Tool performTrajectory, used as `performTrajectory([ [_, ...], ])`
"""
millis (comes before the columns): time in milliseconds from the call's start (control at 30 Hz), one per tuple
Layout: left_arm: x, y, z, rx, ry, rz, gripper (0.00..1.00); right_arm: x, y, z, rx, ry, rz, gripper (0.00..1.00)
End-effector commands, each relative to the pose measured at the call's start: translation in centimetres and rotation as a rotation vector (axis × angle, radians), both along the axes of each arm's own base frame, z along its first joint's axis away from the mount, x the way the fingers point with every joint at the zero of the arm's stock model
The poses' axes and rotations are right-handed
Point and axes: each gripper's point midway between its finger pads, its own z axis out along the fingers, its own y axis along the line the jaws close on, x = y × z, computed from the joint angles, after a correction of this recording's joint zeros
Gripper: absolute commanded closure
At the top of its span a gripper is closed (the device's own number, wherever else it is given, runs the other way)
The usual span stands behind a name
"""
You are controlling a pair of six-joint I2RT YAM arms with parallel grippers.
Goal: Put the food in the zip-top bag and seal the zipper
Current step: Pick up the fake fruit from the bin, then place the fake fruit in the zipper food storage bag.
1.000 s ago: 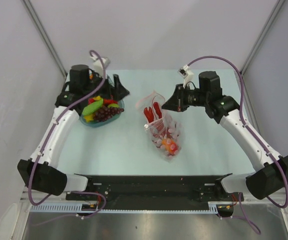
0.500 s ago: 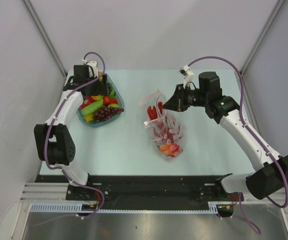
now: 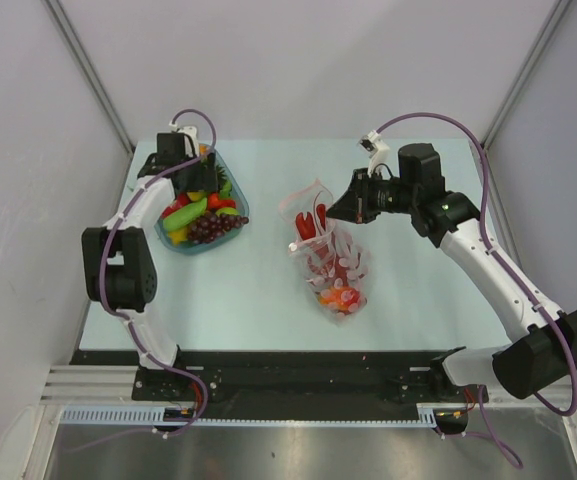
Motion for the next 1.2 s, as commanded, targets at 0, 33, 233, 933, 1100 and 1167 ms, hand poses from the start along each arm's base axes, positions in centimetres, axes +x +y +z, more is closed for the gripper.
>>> performTrajectory([
  [0, 1.9, -0.3, 1.5, -0.014, -0.063, 0.002, 0.01, 0.0, -0.2, 1.6, 0.017, -0.062, 0.006, 1.00],
  [33, 2.0, -0.4, 1.4, -0.012, -0.061, -0.002, 0.01, 0.0, -0.3, 1.6, 0.017, -0.062, 0.004, 1.00],
  [233, 1.9, -0.4, 1.8, -0.014, -0.069, -0.003, 0.20, 0.2, -0.2, 1.6, 0.018, -0.064, 0.003, 1.00],
  [933, -11.4, -17.5, 22.3, -0.376, -0.399, -0.622, 0.40, 0.4, 0.5, 1.7, 0.036, -0.057, 0.017, 1.00],
  [1100, -16.9, -25.1, 20.9, -0.478, -0.324, -0.773, 0.38, 0.4, 0.8, 1.8, 0.046, -0.063, 0.022, 1.00],
  [1167, -18.8, -27.2, 19.1, -0.480, -0.280, -0.829, 0.38, 0.4, 0.9, 1.9, 0.051, -0.067, 0.029, 1.00],
])
